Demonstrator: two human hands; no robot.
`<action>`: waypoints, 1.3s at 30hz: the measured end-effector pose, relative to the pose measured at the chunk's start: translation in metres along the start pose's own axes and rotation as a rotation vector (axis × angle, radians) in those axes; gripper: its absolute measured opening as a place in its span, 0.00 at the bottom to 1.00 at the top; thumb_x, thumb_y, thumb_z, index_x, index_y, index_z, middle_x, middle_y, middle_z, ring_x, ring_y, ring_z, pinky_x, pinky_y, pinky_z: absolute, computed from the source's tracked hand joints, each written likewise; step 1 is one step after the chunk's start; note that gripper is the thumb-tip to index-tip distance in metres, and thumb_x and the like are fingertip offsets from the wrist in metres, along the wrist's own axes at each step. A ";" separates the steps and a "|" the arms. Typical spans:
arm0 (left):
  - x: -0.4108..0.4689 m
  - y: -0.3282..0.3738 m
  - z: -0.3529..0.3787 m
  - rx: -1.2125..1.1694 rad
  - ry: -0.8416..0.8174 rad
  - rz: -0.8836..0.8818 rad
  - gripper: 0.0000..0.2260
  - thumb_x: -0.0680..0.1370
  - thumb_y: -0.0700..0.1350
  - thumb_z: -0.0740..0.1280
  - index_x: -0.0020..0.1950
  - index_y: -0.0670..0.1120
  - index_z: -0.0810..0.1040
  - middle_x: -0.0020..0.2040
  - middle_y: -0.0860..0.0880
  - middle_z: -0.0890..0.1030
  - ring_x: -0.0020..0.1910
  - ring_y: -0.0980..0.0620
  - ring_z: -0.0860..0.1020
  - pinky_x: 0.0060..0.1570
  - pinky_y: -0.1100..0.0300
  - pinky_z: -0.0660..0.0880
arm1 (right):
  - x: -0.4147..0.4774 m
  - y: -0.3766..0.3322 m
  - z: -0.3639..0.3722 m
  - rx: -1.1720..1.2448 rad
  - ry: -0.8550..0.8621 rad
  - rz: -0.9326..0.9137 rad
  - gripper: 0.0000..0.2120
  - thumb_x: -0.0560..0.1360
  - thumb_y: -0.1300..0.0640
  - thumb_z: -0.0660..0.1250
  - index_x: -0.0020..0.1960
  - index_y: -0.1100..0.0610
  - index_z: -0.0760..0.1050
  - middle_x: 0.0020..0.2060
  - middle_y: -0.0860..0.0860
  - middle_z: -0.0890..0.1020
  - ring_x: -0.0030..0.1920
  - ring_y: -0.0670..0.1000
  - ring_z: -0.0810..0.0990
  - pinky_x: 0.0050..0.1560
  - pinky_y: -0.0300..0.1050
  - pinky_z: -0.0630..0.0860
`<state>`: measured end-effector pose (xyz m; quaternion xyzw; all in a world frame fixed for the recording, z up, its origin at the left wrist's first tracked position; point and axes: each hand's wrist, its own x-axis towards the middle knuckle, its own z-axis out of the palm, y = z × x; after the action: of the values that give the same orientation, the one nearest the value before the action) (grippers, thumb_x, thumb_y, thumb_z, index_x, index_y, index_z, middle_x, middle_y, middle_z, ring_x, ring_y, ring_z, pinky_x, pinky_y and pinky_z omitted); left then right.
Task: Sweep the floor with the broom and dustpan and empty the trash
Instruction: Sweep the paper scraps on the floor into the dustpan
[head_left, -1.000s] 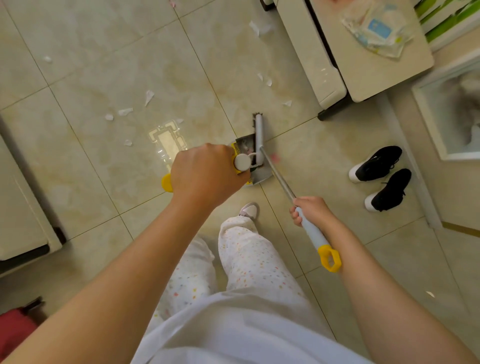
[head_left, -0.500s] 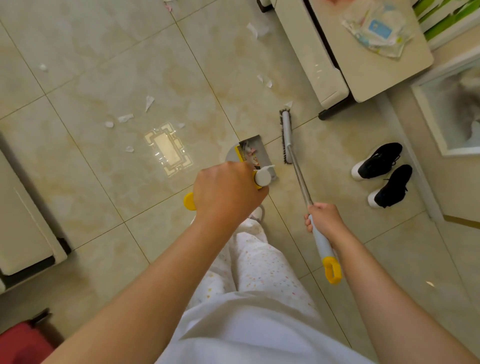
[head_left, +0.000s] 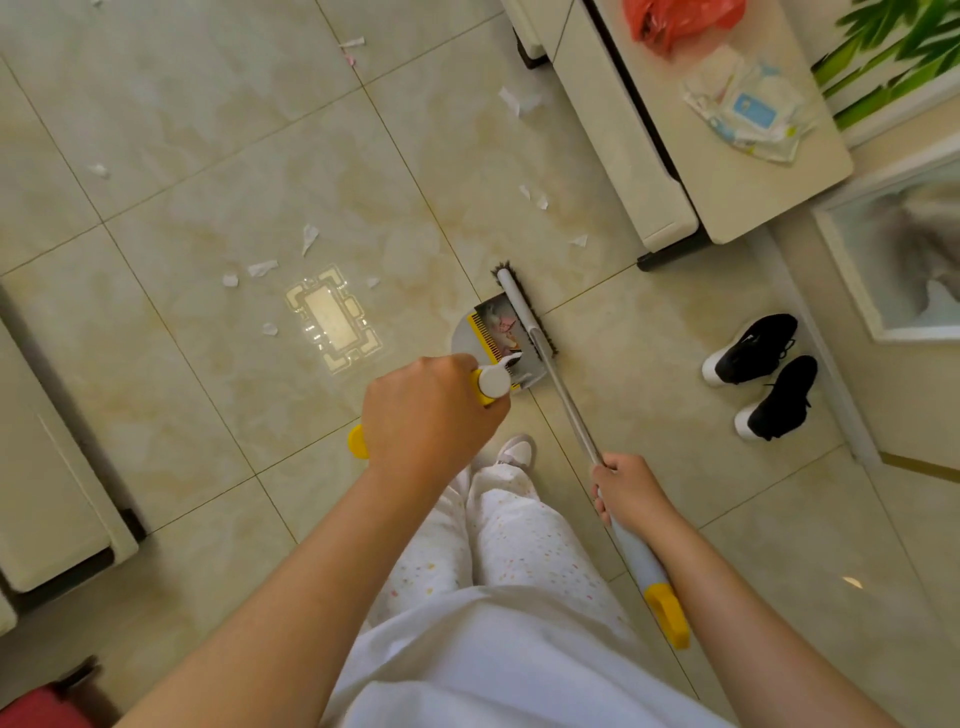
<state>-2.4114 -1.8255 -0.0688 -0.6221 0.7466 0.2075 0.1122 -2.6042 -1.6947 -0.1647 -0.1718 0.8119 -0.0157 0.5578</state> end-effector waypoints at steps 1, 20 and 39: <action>0.003 -0.006 -0.003 -0.022 -0.002 -0.010 0.20 0.75 0.61 0.61 0.30 0.48 0.67 0.27 0.51 0.71 0.29 0.49 0.74 0.28 0.64 0.62 | 0.000 -0.006 -0.002 -0.015 0.011 -0.009 0.12 0.78 0.62 0.55 0.37 0.61 0.68 0.29 0.58 0.73 0.26 0.53 0.71 0.30 0.45 0.69; 0.093 -0.031 -0.053 -0.156 0.054 -0.197 0.22 0.74 0.63 0.62 0.32 0.46 0.75 0.27 0.50 0.74 0.28 0.48 0.73 0.26 0.65 0.60 | 0.112 -0.149 -0.087 -0.066 0.221 -0.043 0.10 0.78 0.63 0.56 0.39 0.61 0.69 0.30 0.58 0.74 0.29 0.55 0.72 0.35 0.48 0.73; 0.137 0.033 -0.060 -0.070 0.043 -0.319 0.22 0.74 0.62 0.62 0.29 0.48 0.71 0.24 0.52 0.70 0.25 0.51 0.70 0.25 0.66 0.57 | 0.136 -0.184 -0.128 -0.280 -0.097 0.034 0.06 0.78 0.64 0.55 0.45 0.63 0.68 0.30 0.59 0.72 0.27 0.53 0.70 0.25 0.41 0.69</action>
<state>-2.4661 -1.9687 -0.0679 -0.7406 0.6328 0.1996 0.1060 -2.7163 -1.9296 -0.1992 -0.2349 0.7810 0.1155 0.5669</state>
